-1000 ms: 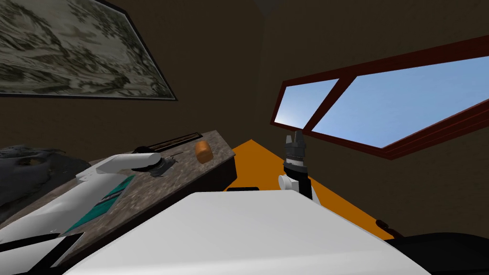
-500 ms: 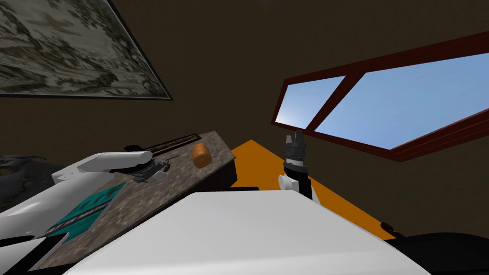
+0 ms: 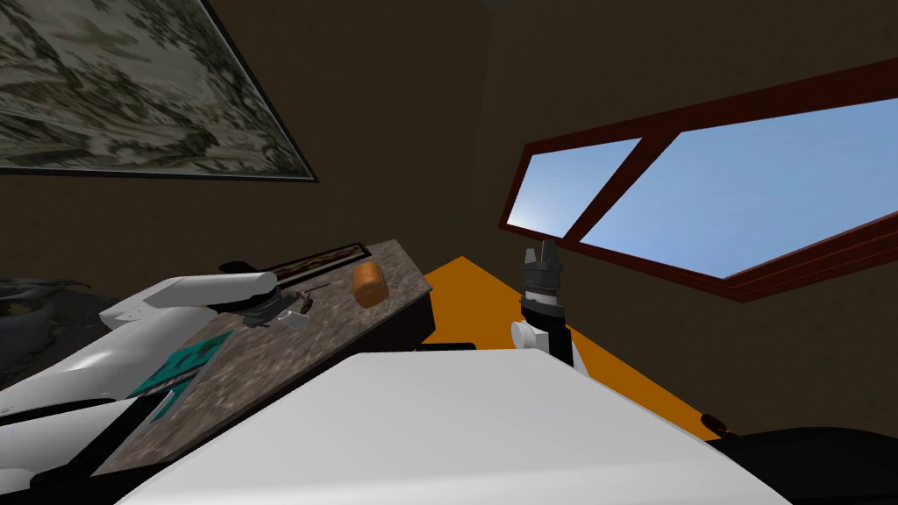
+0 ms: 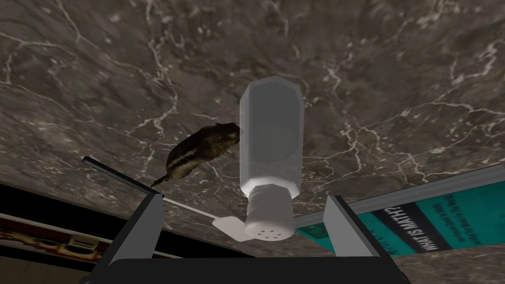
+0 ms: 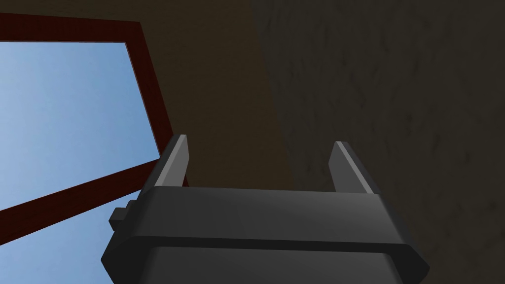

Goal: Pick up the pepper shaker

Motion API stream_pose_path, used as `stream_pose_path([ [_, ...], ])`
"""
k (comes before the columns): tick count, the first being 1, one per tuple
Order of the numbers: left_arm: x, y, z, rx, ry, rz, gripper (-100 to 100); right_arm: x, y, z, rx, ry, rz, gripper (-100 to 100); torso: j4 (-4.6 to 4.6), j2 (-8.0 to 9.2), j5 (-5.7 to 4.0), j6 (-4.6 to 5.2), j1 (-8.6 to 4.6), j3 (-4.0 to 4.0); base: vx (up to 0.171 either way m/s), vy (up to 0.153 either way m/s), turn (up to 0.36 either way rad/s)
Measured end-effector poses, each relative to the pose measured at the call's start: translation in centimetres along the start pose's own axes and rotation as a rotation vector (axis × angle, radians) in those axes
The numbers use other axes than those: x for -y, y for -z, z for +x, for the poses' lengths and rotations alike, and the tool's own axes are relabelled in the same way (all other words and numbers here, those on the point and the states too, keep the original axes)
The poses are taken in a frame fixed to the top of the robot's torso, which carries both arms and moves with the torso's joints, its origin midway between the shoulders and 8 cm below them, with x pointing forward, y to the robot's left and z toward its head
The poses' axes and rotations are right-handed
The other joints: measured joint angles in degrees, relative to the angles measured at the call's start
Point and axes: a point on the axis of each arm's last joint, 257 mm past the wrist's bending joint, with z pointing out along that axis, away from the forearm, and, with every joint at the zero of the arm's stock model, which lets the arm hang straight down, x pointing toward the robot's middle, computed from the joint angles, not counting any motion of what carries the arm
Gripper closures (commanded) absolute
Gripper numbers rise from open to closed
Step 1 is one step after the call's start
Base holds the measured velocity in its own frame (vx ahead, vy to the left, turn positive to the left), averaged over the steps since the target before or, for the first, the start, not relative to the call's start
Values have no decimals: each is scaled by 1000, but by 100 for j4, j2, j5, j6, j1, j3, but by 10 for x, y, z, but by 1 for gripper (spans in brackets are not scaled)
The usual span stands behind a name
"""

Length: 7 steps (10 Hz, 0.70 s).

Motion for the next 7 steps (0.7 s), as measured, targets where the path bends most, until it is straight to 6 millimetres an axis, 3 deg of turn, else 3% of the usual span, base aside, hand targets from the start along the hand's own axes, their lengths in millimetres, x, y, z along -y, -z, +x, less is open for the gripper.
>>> stream_pose_path([
  [7,9,-9,-28,30,20,12,-100,0,0,0,0,0,0,0,0,-1,2,-2,6,-1,-3,-16,18],
])
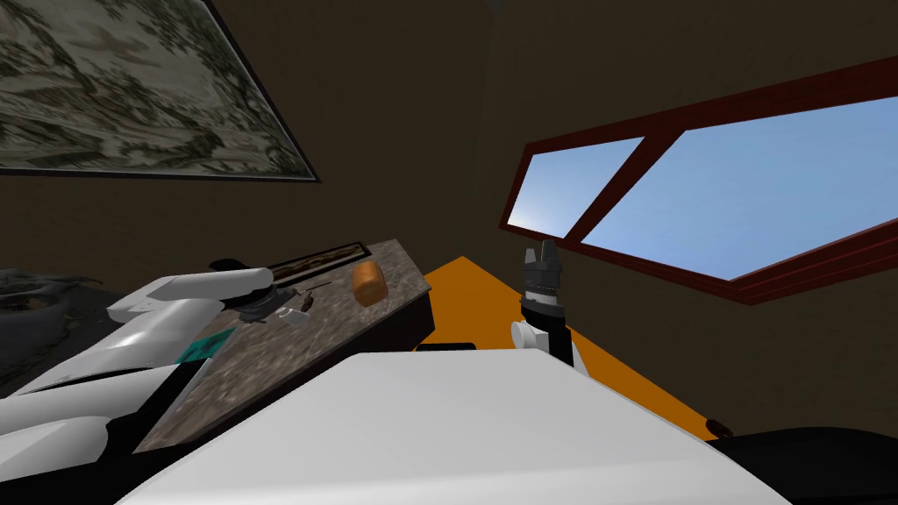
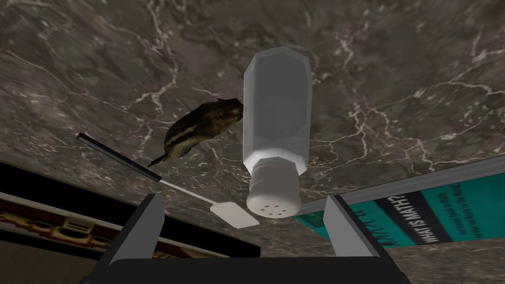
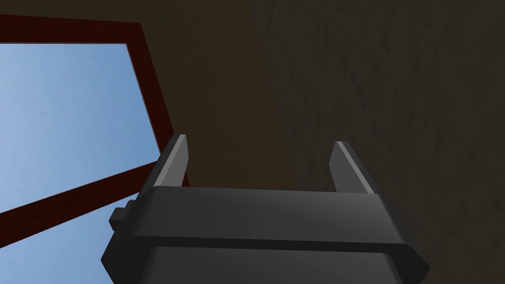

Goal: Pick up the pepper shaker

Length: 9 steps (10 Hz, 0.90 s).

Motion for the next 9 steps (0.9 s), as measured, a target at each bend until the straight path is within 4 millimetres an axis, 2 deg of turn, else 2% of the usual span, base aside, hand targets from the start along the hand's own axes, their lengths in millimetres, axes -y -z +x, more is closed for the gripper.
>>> stream_pose_path([
  [1,-6,-2,0,-7,10,-12,-100,0,0,0,0,0,0,0,0,0,1,0,5,0,-3,-14,47],
  [3,2,-6,-6,3,3,-3,-100,0,0,0,0,0,0,0,0,0,0,1,-2,0,-5,-19,8],
  [4,-2,-9,-5,-4,10,-12,-100,0,0,0,0,0,0,0,0,1,0,0,0,0,-6,-25,49],
  [6,7,-9,-10,4,-2,0,-100,0,0,0,0,0,0,0,0,1,-2,1,-5,1,-3,-20,5],
  [8,0,-14,-8,-11,7,-16,-100,0,0,0,0,0,0,0,0,-1,1,0,5,0,0,-7,19],
  [9,4,-16,-9,-7,-2,-11,-100,0,0,0,0,0,0,0,0,-1,1,0,1,-1,-3,-24,25],
])
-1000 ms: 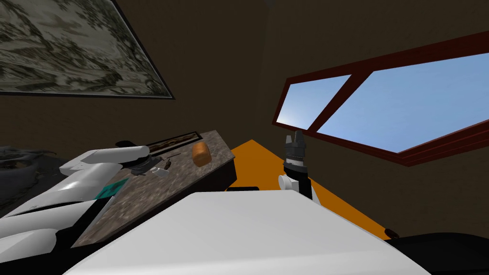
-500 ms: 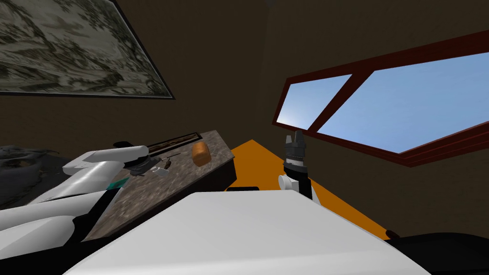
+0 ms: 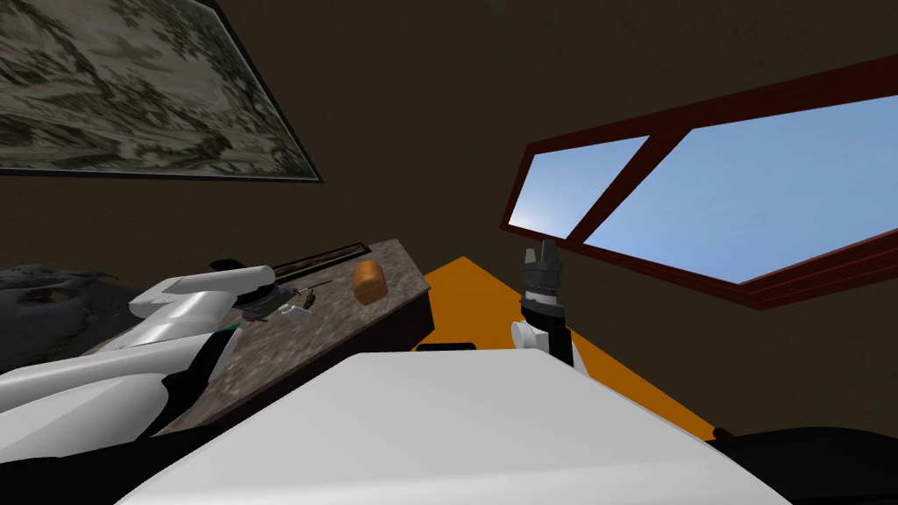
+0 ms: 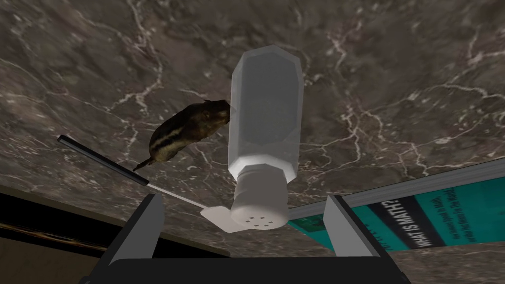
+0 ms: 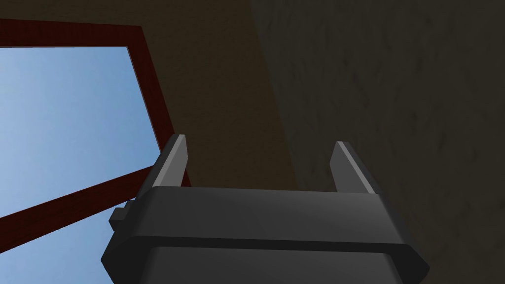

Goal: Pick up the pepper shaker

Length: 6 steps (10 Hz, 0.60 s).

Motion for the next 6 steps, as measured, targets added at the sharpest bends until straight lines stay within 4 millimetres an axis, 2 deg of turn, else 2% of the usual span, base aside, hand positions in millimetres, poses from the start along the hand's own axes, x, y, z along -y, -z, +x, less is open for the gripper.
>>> stream_pose_path([
  [2,-1,-5,3,-12,-4,-7,-100,0,0,0,0,0,0,0,0,2,0,0,-1,1,-5,-20,24],
  [4,6,-7,5,-15,-25,0,-100,0,0,0,0,0,0,0,1,3,-2,1,-5,2,-5,-18,5],
  [6,2,-11,10,-33,-20,-13,-100,0,0,0,0,0,0,0,0,1,0,0,3,1,-1,-8,20],
])
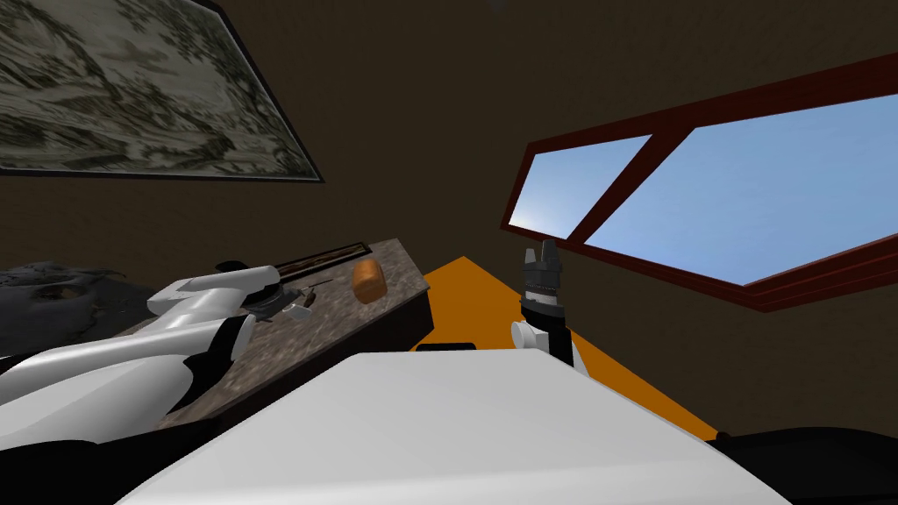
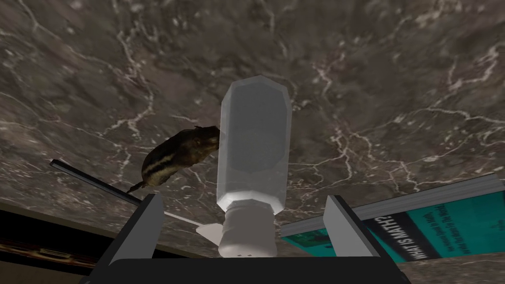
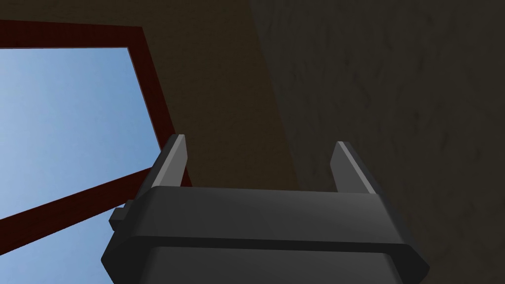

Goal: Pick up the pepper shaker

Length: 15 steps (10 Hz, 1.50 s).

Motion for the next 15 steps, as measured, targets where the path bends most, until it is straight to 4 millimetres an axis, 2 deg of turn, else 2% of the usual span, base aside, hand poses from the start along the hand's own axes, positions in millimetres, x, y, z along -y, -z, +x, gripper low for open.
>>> stream_pose_path([
  [2,11,0,1,5,-32,14,-100,0,0,0,0,0,0,0,0,0,-2,1,-8,0,-4,-20,14],
  [4,8,-4,8,-18,-28,2,-100,0,0,0,0,0,0,0,0,0,0,0,0,0,-2,-9,21],
  [6,21,-4,13,-22,-63,16,-100,0,0,0,0,0,0,0,0,0,-2,1,-9,0,-3,-19,11],
  [9,14,-10,23,-49,-61,-2,-100,0,0,0,0,0,0,0,0,0,0,-1,2,0,0,0,0],
  [10,13,-10,23,-48,-62,-2,100,0,0,0,0,0,0,0,0,0,1,-1,2,0,0,0,0],
  [14,13,-10,23,-48,-62,-2,100,0,0,0,0,0,0,0,0,-1,1,0,3,0,0,0,0],
  [15,13,-10,23,-48,-62,-2,0,0,0,0,0,0,0,0,0,-1,1,-1,3,0,0,0,0],
])
